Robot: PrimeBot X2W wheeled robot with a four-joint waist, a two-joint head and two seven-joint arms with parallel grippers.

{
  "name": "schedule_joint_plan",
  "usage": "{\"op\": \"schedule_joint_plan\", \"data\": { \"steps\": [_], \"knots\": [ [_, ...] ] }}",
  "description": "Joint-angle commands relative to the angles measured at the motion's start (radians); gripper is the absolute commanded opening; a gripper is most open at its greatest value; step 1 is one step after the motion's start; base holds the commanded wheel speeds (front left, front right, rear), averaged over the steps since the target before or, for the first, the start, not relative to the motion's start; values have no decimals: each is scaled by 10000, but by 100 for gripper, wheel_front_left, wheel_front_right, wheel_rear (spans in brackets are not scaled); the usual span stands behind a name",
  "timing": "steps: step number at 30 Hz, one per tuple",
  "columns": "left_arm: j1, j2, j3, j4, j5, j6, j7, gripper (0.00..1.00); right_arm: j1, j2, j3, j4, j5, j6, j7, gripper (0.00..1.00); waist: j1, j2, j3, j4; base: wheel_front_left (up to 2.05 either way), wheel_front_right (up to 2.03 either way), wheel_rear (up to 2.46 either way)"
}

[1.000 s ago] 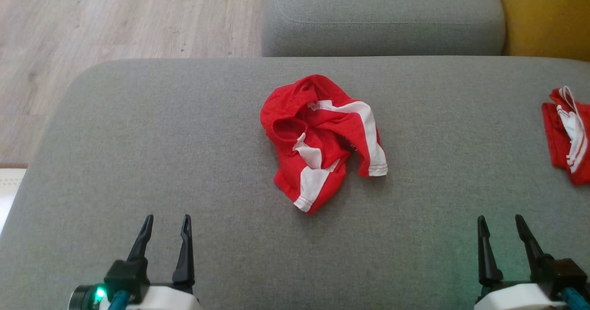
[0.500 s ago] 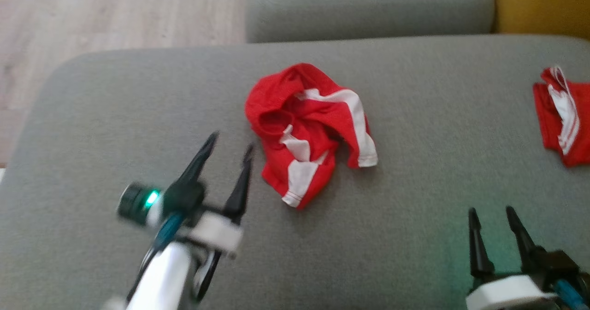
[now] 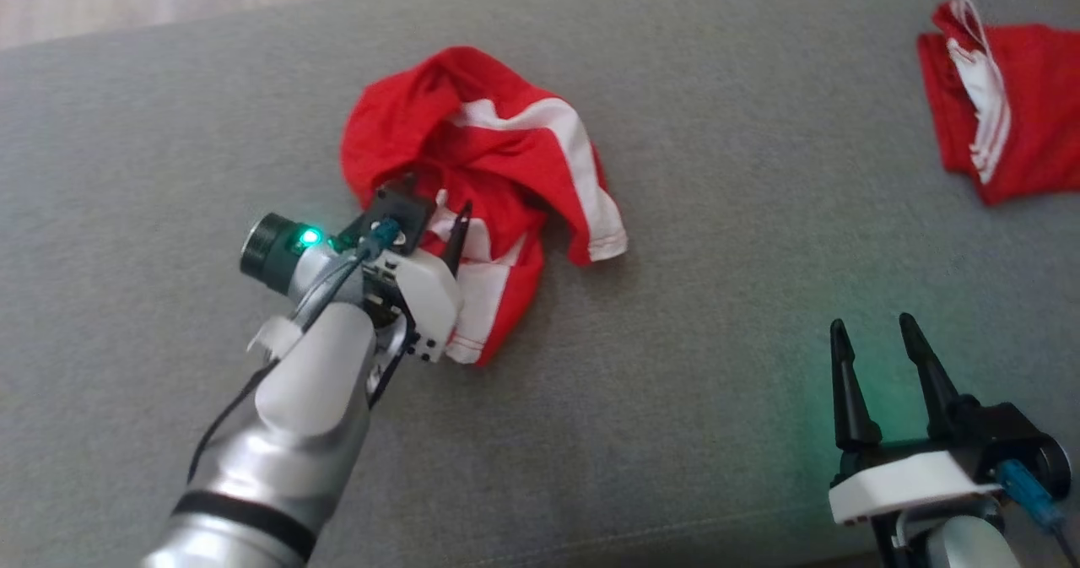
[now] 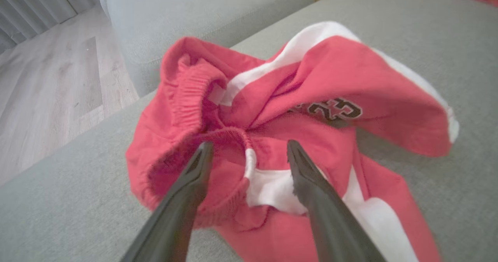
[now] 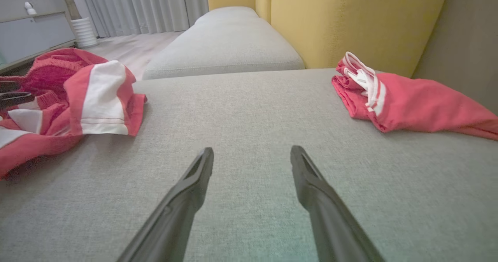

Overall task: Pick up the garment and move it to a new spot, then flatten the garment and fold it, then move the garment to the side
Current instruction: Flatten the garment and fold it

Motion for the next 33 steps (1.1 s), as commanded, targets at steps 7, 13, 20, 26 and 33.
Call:
{"op": "schedule_joint_plan", "data": {
  "steps": [7,13,20,26,33],
  "knots": [
    [-1234,142,-8,1642,-316,-93,919,0,-416,-81,171,-244,11,65,-109,100,-1,0,61,-369,0,0,0],
    [-1403,142,-138,1785,-1407,-551,1587,0,-292,-81,88,-181,31,65,-109,100,-1,0,-244,-402,0,0,0],
    [-1784,141,-354,-229,-4792,-913,2399,0,-164,-81,119,-99,87,65,-109,100,-1,0,-550,-360,0,0,0],
    [-2864,141,-303,-1309,-6676,-621,2726,0,-353,-81,449,-103,111,65,-109,100,-1,0,-605,-587,0,0,0],
    [-3528,141,-501,-1808,-7701,8,2123,0,-382,-81,463,-63,145,65,-109,100,-1,0,-645,-950,0,0,0]
  ]
}}
